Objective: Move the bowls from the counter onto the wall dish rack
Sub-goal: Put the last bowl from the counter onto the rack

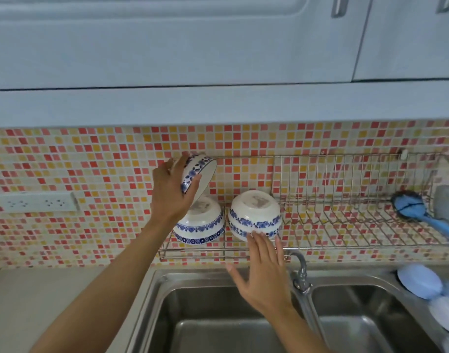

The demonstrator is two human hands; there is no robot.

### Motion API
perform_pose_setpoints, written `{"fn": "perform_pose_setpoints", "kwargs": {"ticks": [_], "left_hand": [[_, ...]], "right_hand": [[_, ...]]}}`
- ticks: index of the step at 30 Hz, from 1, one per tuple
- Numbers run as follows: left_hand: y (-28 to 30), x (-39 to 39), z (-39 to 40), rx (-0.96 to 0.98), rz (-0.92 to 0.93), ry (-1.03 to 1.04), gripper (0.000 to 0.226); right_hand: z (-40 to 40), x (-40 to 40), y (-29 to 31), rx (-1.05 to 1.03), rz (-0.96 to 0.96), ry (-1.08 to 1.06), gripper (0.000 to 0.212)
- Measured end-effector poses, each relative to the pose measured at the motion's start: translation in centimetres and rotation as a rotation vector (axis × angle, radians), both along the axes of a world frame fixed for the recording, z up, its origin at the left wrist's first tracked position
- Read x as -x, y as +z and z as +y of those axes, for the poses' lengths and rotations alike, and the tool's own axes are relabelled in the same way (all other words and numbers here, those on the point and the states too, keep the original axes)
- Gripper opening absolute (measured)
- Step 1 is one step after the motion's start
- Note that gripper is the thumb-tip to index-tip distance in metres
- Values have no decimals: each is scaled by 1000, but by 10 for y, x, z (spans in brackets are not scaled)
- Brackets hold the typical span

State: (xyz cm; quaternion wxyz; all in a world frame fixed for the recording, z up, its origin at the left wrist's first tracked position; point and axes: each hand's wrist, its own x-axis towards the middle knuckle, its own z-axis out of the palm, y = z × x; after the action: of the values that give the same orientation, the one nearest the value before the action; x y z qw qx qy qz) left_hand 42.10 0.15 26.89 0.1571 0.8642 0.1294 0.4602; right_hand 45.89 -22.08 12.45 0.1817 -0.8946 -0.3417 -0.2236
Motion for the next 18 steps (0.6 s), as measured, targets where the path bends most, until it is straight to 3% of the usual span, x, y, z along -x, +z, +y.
{"fn": "perform_pose_setpoints", "kwargs": {"ticks": [7, 13, 18], "left_hand": [[-18, -12, 14, -315, 75, 87, 63], [-26, -21, 18, -613, 35, 85, 62], [-36, -28, 18, -734, 100, 113, 62]], "right_hand": [[2, 0, -2, -36, -12, -6, 85], [2, 2, -1, -34, 8, -9, 85], [0, 3, 0, -40, 21, -3, 86]]}}
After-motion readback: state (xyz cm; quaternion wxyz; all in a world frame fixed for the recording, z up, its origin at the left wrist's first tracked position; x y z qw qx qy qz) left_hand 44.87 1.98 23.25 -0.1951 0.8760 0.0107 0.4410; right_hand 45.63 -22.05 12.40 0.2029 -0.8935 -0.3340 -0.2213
